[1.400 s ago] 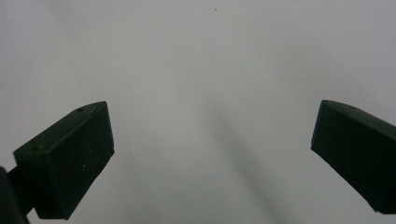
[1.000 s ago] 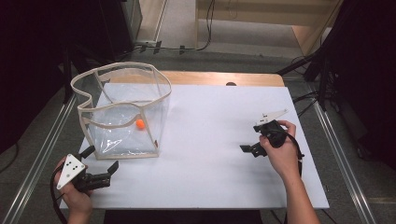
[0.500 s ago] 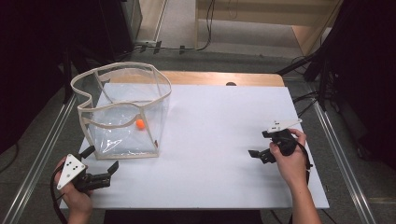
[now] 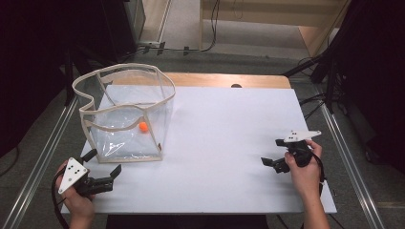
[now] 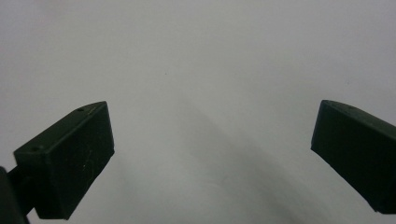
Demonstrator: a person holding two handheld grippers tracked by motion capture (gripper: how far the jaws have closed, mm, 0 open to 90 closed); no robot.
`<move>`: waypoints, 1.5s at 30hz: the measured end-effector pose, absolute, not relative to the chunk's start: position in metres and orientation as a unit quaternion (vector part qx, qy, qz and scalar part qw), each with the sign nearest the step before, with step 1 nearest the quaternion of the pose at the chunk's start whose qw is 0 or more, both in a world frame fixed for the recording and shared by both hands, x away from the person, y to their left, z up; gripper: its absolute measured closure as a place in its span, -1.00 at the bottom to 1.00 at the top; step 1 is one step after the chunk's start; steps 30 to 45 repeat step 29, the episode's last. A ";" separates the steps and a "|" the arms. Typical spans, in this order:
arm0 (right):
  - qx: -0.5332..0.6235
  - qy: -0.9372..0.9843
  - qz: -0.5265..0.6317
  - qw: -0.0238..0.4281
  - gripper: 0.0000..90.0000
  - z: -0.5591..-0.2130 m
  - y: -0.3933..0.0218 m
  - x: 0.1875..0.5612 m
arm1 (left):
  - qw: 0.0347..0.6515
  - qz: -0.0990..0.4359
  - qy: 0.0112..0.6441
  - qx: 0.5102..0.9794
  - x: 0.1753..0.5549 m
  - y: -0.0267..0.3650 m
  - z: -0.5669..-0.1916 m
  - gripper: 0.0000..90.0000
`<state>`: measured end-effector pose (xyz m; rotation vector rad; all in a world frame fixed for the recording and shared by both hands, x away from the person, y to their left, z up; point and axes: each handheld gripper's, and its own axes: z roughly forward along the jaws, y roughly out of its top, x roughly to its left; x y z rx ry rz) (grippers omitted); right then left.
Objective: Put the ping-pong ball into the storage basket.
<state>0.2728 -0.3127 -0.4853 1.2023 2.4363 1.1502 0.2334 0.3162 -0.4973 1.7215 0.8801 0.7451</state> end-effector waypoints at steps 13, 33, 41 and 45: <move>0.423 0.796 0.420 0.102 -1.00 -0.496 -0.332 0.256 | 0.510 0.309 0.366 0.714 0.233 0.316 -0.497 -1.00; 0.431 0.752 0.483 0.125 -1.00 -0.509 -0.353 0.229 | 0.512 0.307 0.365 0.714 0.234 0.317 -0.497 -1.00; 0.431 0.752 0.483 0.125 -1.00 -0.509 -0.353 0.229 | 0.512 0.307 0.365 0.714 0.234 0.317 -0.497 -1.00; 0.431 0.752 0.483 0.125 -1.00 -0.509 -0.353 0.229 | 0.512 0.307 0.365 0.714 0.234 0.317 -0.497 -1.00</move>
